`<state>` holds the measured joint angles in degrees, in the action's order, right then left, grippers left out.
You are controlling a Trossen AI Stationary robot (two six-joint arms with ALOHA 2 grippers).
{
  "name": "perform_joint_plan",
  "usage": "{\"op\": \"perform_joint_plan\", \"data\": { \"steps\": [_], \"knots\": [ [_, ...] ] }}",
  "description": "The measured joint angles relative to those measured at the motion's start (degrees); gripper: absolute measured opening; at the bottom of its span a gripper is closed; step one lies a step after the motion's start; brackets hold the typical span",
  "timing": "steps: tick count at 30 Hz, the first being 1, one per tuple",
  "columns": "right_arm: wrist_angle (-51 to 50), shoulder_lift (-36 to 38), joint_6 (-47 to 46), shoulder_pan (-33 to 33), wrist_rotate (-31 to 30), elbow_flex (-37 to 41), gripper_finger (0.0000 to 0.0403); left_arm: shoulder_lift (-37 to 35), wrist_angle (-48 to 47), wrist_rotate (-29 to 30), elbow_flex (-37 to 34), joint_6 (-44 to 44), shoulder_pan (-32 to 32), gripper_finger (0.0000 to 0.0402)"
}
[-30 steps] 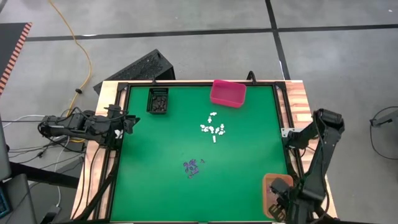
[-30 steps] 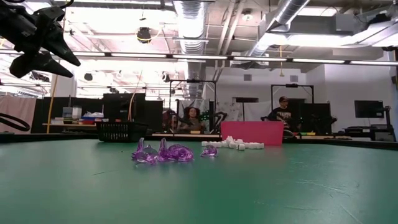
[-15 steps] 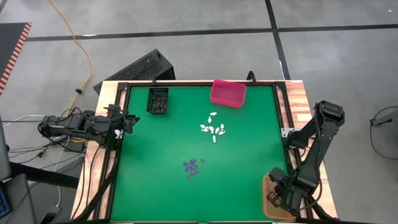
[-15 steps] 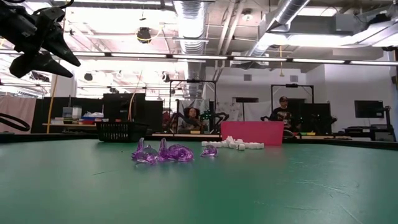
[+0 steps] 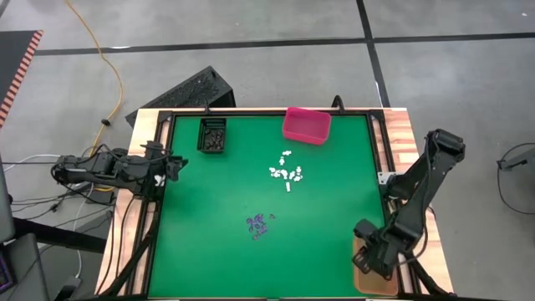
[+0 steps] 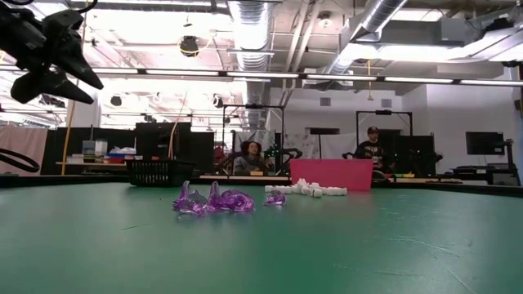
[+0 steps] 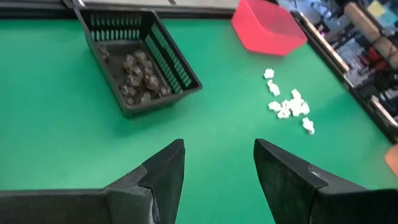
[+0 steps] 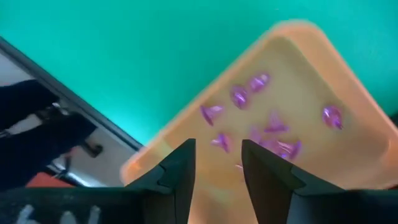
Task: Sort Halloween decoration
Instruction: Put the pink witch hat toy into the orange bin
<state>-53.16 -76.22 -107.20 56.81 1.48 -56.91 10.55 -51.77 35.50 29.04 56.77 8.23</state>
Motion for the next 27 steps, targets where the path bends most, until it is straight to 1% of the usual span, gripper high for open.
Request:
{"op": "perform_joint_plan", "data": {
  "steps": [5,8,13,18,20,24,27],
  "knots": [
    [1.56,2.95,6.38,-5.36,-0.08,-0.02,0.0155,0.00,-0.06,-2.38,0.00,0.95,0.00,0.0183],
    [3.10,3.88,10.79,-9.03,-2.30,-0.02,0.0151,0.00,-0.66,-3.17,0.00,1.33,-0.01,0.0183],
    [8.80,3.82,20.34,-16.18,-10.16,-0.02,0.0151,0.00,-2.12,-3.36,0.00,1.98,0.00,0.0183],
    [18.99,3.82,34.38,-23.83,-18.66,-0.02,0.0149,0.00,-2.19,-3.31,0.00,1.41,0.00,0.0183],
    [22.05,3.81,39.92,-26.59,-20.99,-0.02,0.0148,0.00,-2.97,-3.32,0.00,1.73,0.00,0.0183],
    [25.27,2.01,48.96,-31.92,-21.25,-0.03,0.0148,0.01,-4.51,-3.29,0.00,2.52,-0.01,0.0183],
    [30.72,-1.53,54.52,-34.60,-21.19,-0.02,0.0148,0.02,-5.14,-3.29,0.00,2.66,0.00,0.0183]
  ]
}}
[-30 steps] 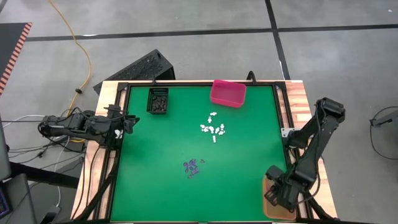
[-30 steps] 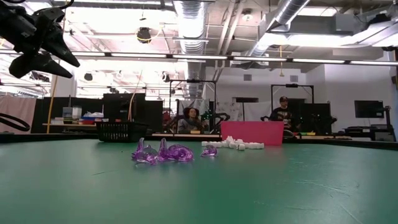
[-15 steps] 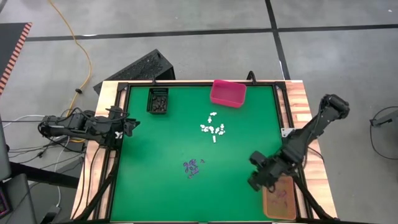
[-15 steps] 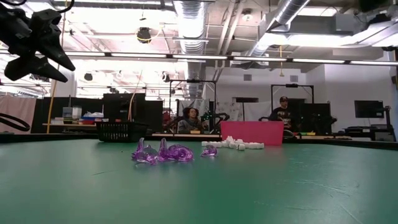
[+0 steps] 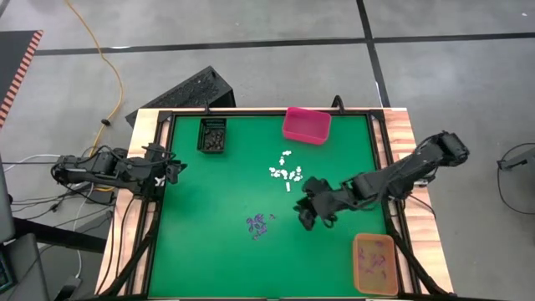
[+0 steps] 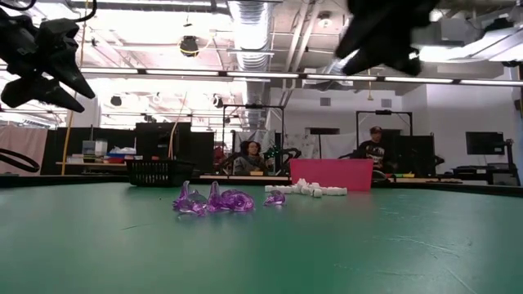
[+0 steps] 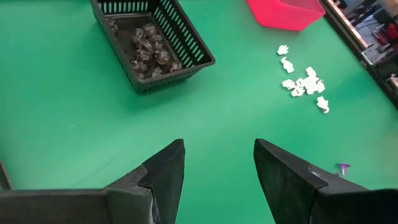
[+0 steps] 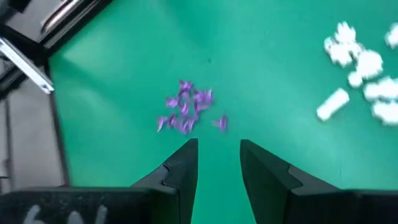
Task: Sort Halloween decoration
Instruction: Put the pink witch hat toy into the orange bin
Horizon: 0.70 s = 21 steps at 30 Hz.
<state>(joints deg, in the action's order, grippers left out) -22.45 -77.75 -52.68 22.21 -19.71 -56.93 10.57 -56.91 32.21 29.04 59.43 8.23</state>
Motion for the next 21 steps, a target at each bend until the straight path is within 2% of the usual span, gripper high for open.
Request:
{"op": "perform_joint_plan", "data": {
  "steps": [4,7,17,21],
  "knots": [
    [8.84,-6.56,6.71,-1.89,0.25,0.00,0.0150,0.00,-0.26,0.35,0.00,0.23,0.00,0.0183],
    [11.91,-11.11,10.73,-2.22,0.15,-0.79,0.0152,0.00,-0.45,0.57,0.00,-0.20,0.00,0.0183],
    [11.99,-24.43,9.22,0.34,-1.02,-5.17,0.0155,-0.02,-0.73,0.50,0.00,-1.74,0.00,0.0183],
    [11.73,-27.62,9.52,0.66,-1.26,-7.81,0.0155,-0.02,-0.69,1.36,0.00,-1.75,-0.01,0.0183]
  ]
}}
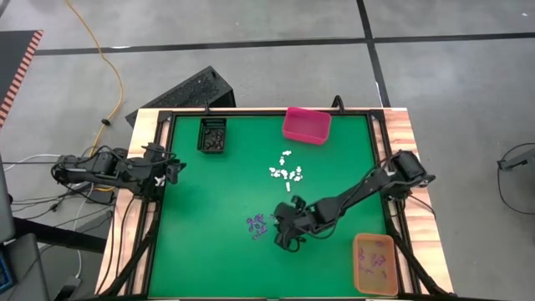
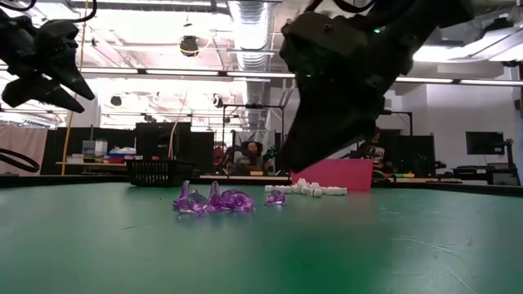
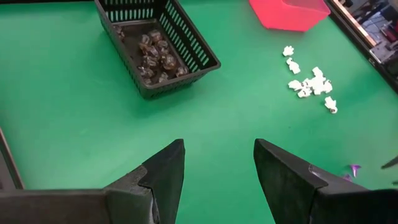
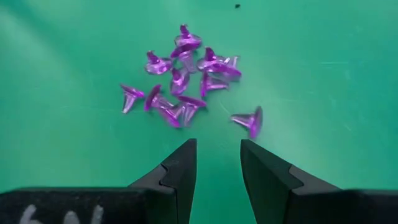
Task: Sort Halloween decoration
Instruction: Put the pink witch hat toy into the orange bin
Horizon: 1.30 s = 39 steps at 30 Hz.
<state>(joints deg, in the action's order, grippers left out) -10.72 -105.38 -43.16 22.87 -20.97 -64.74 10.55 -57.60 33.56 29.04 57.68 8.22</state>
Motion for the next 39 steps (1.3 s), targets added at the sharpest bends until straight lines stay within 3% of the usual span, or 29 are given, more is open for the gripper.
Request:
{"op": "perform_joint_plan", "data": {
  "steps": [11,20,32,39],
  "knots": [
    [-4.07,-0.31,2.57,-1.83,-0.07,-1.67,0.0155,0.00,0.02,1.51,0.00,-0.03,0.00,0.0183],
    [-4.03,-0.73,-0.31,-5.00,8.89,-1.65,0.0155,0.00,0.00,2.48,0.00,-0.23,0.01,0.0183],
    [-3.87,-0.82,1.52,-7.97,7.56,-1.65,0.0155,0.00,-0.02,3.61,0.00,-0.76,0.00,0.0183],
    [-2.80,-0.82,3.34,-6.41,6.45,-1.64,0.0155,0.00,-0.23,3.60,0.00,-0.77,0.00,0.0183]
  ]
}}
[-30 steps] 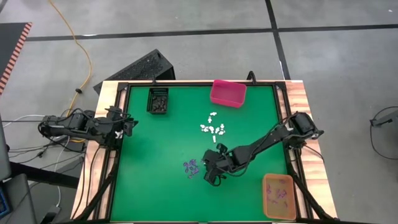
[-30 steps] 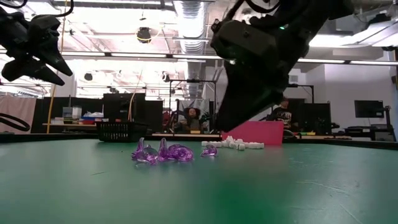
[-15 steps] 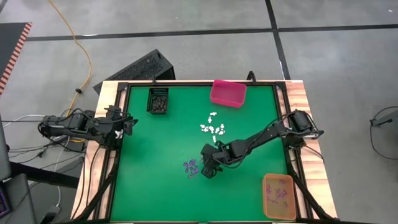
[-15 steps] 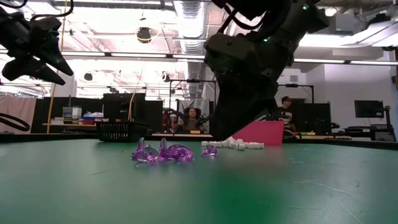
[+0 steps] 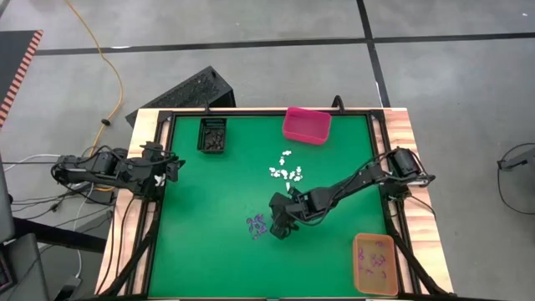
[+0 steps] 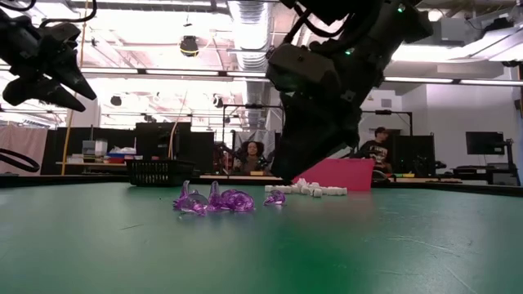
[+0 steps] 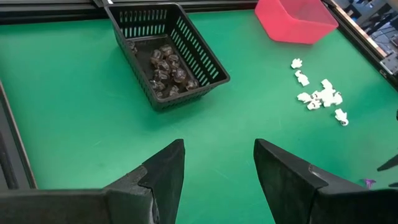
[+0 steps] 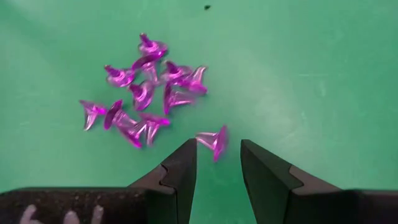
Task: Sort Halloween decoration
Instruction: Put the pink witch hat toy into the orange bin
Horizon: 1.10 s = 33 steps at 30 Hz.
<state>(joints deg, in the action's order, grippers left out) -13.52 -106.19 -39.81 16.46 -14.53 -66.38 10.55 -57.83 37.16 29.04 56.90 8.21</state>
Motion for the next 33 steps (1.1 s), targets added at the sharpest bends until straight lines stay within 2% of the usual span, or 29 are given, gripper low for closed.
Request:
{"op": "perform_joint_plan", "data": {
  "steps": [22,33],
  "knots": [
    [-0.17,0.00,-0.22,-0.21,-8.06,0.01,0.0155,0.00,-0.30,0.12,0.00,0.11,0.02,0.0183],
    [-0.95,-0.02,-0.15,-0.21,-8.51,0.02,0.0155,0.00,-0.30,0.12,0.00,0.09,0.00,0.0183]
  ]
}}
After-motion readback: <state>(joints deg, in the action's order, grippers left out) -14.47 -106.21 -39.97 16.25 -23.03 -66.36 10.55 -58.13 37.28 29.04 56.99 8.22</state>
